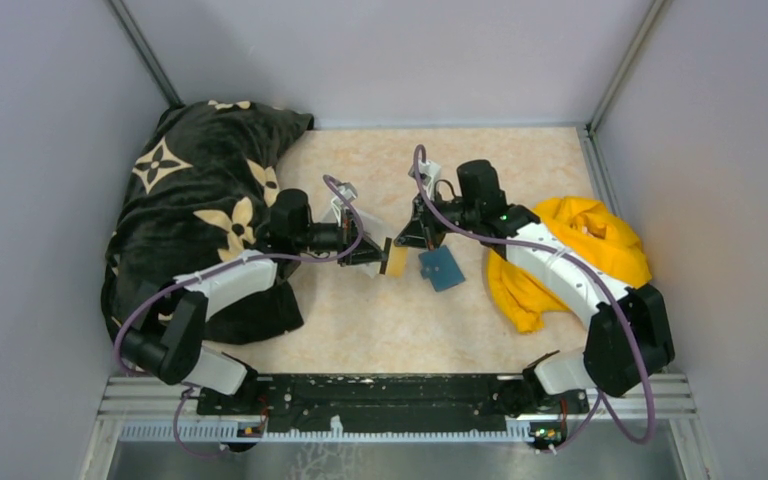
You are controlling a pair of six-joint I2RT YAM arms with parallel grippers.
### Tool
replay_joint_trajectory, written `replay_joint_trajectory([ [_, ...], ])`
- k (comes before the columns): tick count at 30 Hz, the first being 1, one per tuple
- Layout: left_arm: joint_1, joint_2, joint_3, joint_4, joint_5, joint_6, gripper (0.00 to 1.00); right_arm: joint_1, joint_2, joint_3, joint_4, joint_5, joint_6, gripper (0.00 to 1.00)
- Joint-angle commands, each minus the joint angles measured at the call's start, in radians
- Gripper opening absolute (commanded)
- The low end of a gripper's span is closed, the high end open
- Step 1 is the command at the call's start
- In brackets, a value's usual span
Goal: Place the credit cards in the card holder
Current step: Pick up the credit card from the storage box.
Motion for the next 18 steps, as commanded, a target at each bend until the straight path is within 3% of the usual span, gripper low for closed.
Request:
replay_joint_trajectory([
  [1, 0.0, 0.024, 0.019, 0.029, 0.049, 0.01, 0.0, -0.011, 0.01, 0.051, 0.062, -0.019, 0.006, 0.0],
  [6, 0.0, 0.03, 0.003, 0.072, 0.04, -0.017, 0.0, -0.016, 0.013, 0.053, 0.068, 0.02, 0.017, 0.03],
  [13, -0.002, 0.02, -0.037, 0.151, -0.081, -0.079, 0.0, -0.016, -0.011, 0.031, 0.071, 0.13, 0.019, 0.4],
  [18, -0.023, 0.03, -0.019, 0.091, -0.21, -0.075, 0.0, -0.016, -0.047, 0.007, 0.096, 0.216, 0.043, 0.47],
])
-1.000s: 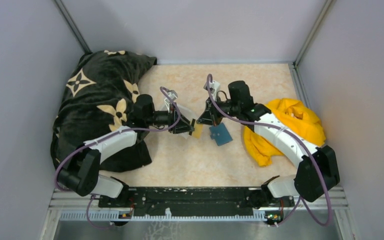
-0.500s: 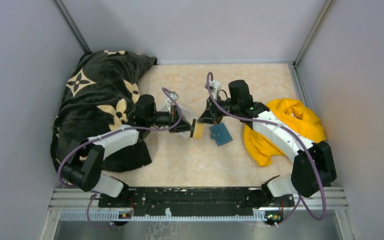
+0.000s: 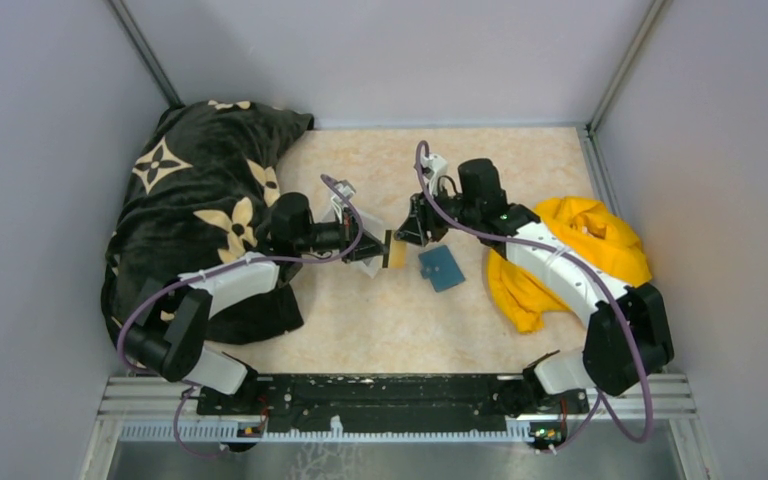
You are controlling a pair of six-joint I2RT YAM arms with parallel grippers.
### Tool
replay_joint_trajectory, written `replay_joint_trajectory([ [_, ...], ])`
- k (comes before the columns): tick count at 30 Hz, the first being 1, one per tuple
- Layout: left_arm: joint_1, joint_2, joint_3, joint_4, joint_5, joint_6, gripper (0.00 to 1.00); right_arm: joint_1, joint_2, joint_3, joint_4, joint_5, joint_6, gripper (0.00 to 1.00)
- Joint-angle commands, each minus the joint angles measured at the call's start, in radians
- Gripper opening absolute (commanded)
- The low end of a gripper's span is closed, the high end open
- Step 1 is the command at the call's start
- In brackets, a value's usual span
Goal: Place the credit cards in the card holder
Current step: Pick up the credit card from the storage box, then open the card holder at the center of the board.
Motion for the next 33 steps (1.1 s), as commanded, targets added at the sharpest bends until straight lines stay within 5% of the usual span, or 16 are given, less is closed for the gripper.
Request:
replay_joint_trajectory([
  [1, -0.02, 0.004, 0.008, -0.009, -0.147, -0.015, 0.0, -0.008, -0.073, 0.0, 0.075, 0.109, 0.029, 0.47],
  [16, -0.159, 0.064, 0.102, -0.157, -0.542, -0.237, 0.0, -0.008, -0.245, -0.276, 0.136, 0.789, 0.26, 0.4],
  [23, -0.261, 0.182, 0.277, -0.31, -0.64, -0.314, 0.0, -0.006, -0.209, -0.348, 0.13, 0.958, 0.368, 0.15],
  [33, -0.366, 0.317, 0.545, -0.644, -0.851, -0.331, 0.0, -0.006, -0.171, -0.362, 0.118, 0.995, 0.405, 0.1],
])
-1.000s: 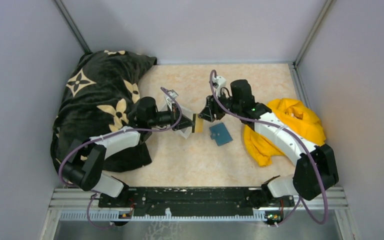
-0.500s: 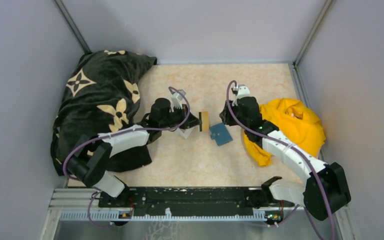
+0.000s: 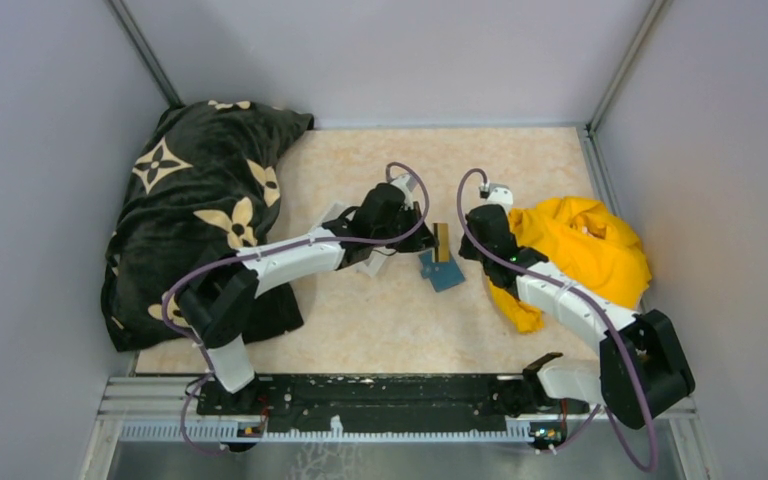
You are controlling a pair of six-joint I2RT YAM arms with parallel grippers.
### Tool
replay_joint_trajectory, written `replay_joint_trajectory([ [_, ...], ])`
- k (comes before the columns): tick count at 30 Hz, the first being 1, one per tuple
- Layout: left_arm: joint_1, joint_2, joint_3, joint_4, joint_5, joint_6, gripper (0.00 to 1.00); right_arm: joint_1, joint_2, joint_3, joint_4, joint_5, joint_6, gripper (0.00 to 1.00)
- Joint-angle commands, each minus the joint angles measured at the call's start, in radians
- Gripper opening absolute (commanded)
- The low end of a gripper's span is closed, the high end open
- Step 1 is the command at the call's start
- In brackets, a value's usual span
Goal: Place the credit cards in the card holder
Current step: Open the card holder at the center of the board.
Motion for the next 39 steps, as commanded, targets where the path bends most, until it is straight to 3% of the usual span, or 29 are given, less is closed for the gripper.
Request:
replay_joint_trajectory([
  [1, -0.033, 0.056, 0.109, -0.198, -0.132, -0.017, 0.0, -0.006, -0.001, -0.004, 0.027, 0.044, 0.029, 0.1],
  [9, -0.11, 0.139, 0.255, -0.426, -0.317, -0.029, 0.0, -0.004, 0.018, -0.006, 0.023, 0.037, 0.051, 0.1],
  [17, -0.157, 0.161, 0.291, -0.501, -0.394, -0.061, 0.0, 0.009, 0.039, -0.017, 0.033, 0.014, 0.044, 0.1],
  [39, -0.189, 0.016, 0.161, -0.547, -0.484, -0.164, 0.0, 0.084, 0.118, -0.004, 0.049, -0.021, 0.018, 0.06],
])
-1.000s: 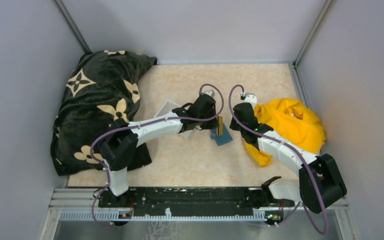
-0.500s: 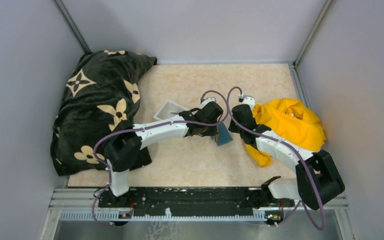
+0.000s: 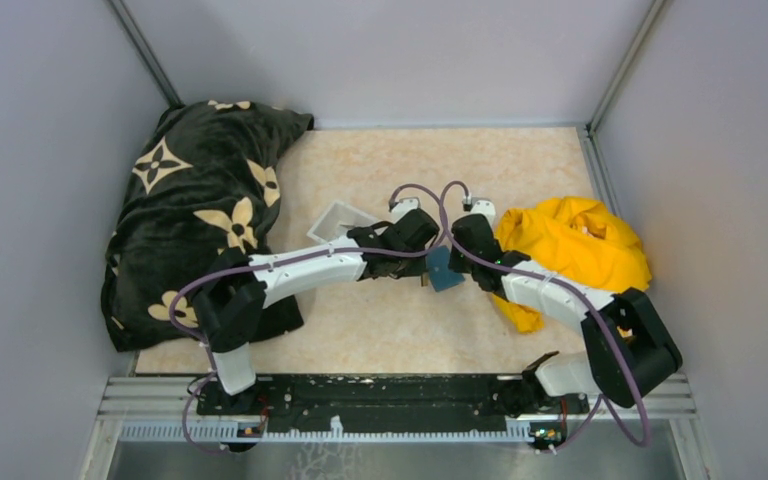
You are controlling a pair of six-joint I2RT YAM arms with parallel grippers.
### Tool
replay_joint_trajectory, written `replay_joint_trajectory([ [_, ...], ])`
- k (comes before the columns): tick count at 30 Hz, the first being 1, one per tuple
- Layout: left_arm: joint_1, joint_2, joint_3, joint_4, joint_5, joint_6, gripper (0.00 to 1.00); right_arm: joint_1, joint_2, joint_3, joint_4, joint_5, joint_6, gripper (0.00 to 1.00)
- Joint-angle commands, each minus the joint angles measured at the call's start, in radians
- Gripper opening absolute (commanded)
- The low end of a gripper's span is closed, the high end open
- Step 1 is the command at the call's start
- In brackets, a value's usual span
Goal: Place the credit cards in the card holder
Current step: Open the card holder at the center of the board.
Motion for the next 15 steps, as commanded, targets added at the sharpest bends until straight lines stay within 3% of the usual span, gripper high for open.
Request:
replay_joint_trajectory([
  [1, -0.01, -0.065, -0.039, -0.015, -0.039, -0.039, 0.0, 0.02, 0.026, 0.029, 0.032, 0.001, -0.016, 0.06],
  [15, -0.011, -0.113, -0.179, 0.061, -0.049, -0.118, 0.0, 0.022, 0.07, 0.063, 0.006, 0.066, -0.042, 0.07],
])
